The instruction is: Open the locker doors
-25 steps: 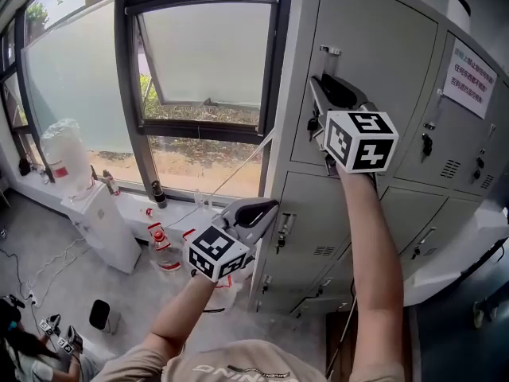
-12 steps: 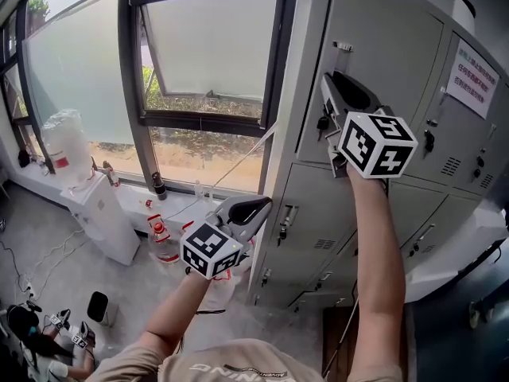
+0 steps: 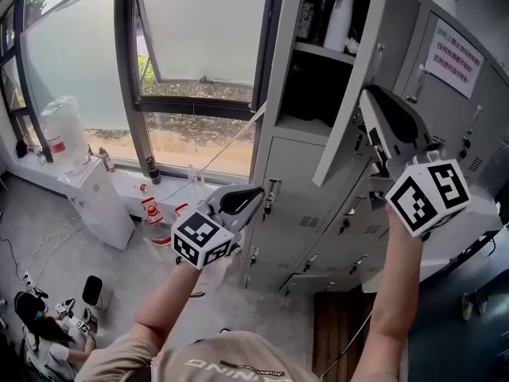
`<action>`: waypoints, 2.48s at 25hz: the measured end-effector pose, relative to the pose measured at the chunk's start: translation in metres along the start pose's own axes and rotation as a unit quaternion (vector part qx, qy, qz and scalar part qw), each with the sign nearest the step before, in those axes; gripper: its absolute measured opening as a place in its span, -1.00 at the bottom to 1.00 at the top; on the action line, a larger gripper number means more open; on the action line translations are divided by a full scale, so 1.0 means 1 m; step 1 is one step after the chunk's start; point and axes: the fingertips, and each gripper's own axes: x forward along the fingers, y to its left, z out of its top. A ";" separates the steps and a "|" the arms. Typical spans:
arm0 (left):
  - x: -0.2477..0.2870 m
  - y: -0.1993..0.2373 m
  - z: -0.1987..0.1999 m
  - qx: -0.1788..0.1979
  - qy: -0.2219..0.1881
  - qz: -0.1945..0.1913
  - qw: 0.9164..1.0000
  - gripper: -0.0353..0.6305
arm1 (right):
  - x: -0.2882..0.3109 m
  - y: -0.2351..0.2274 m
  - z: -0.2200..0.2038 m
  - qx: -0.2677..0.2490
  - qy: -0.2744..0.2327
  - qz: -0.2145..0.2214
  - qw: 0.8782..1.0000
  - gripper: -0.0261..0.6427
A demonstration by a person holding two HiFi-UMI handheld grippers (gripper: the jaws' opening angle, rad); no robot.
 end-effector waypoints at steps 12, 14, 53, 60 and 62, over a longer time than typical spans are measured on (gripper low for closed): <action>-0.012 -0.126 -0.026 -0.054 0.028 0.042 0.997 -0.87 | -0.132 -0.040 0.000 -0.026 0.039 -0.029 0.998 -0.84; -0.021 -0.147 -0.036 -0.063 0.044 0.046 0.996 -0.87 | -0.150 -0.040 -0.003 -0.022 0.043 -0.032 0.998 -0.84; -0.138 -0.372 -0.084 -0.074 0.066 0.090 0.991 -0.87 | -0.436 0.247 -0.196 0.168 0.203 0.025 0.964 -0.89; -0.159 -0.373 -0.089 -0.066 0.065 0.093 0.991 -0.87 | -0.452 0.240 -0.181 0.157 0.198 -0.013 0.968 -0.89; -0.162 -0.375 -0.092 -0.066 0.069 0.089 0.991 -0.87 | -0.455 0.249 -0.179 0.153 0.203 -0.015 0.967 -0.89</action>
